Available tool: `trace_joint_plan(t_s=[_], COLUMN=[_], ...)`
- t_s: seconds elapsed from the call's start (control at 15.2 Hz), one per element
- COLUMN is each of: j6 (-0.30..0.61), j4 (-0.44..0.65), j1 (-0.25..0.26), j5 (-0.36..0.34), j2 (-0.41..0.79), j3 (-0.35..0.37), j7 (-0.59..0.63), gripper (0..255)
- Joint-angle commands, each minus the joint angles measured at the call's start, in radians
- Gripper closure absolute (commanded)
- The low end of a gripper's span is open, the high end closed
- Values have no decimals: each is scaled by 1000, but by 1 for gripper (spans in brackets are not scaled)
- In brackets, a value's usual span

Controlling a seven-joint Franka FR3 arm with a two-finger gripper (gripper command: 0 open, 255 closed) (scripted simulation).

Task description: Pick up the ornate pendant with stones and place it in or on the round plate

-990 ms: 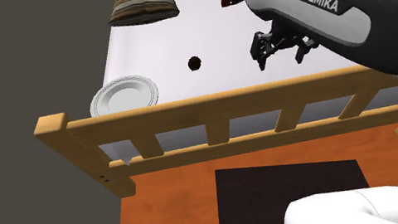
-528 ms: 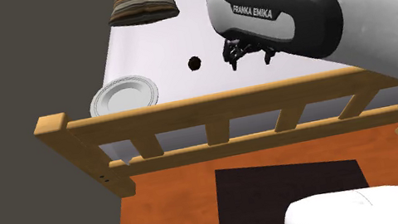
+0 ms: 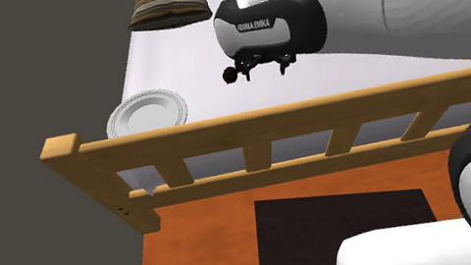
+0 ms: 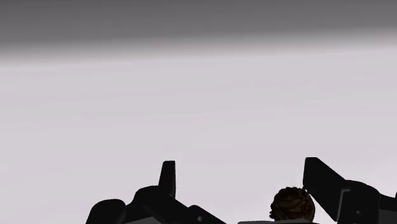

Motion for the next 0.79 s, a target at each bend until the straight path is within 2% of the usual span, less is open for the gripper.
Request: trace_joint_plan(t_s=[0.0, 0.33, 0.66, 0.73], j6=[40, 113, 141, 141], j4=[41, 170, 337, 342], j1=[-2, 6, 56, 59], j5=[-34, -163, -310, -313], j2=[68, 258, 452, 456], j3=[26, 71, 70, 67], j7=[51, 193, 330, 333], gripper=[0, 0, 0, 0])
